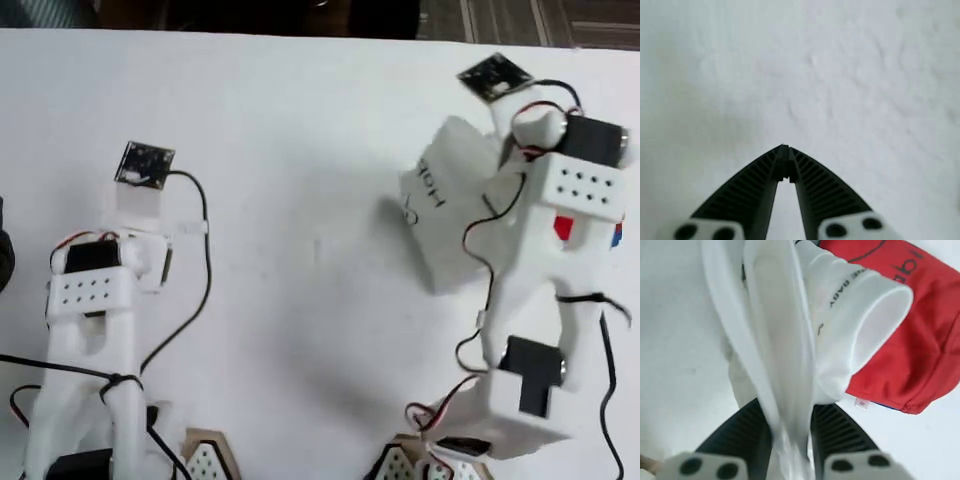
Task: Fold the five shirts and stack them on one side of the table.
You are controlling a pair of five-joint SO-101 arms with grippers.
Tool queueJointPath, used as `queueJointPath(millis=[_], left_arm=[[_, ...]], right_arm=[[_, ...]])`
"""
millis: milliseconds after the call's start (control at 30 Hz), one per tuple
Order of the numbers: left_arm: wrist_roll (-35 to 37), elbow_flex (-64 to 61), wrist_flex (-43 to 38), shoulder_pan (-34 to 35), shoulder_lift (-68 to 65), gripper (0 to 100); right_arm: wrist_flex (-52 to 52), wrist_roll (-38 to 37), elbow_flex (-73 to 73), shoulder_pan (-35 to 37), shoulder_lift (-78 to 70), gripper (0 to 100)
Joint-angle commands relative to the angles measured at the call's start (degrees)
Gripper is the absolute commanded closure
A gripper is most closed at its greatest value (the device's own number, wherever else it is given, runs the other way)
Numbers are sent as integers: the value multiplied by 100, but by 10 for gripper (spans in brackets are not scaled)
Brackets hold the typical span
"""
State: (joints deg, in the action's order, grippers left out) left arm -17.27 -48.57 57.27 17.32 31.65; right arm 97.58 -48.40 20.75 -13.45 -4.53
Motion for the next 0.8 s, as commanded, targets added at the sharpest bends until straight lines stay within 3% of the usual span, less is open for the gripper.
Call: queueJointPath(millis=[0, 433, 767], left_arm=[[9, 22, -44, 35, 158, 973], [9, 22, -44, 35, 158, 973], [9, 22, -44, 18, 158, 973]], right_arm=[[-321, -211, 677, -356, -374, 979], [84, -325, 4765, -1095, -3433, 979], [-136, -598, 6057, -1473, -4453, 979]])
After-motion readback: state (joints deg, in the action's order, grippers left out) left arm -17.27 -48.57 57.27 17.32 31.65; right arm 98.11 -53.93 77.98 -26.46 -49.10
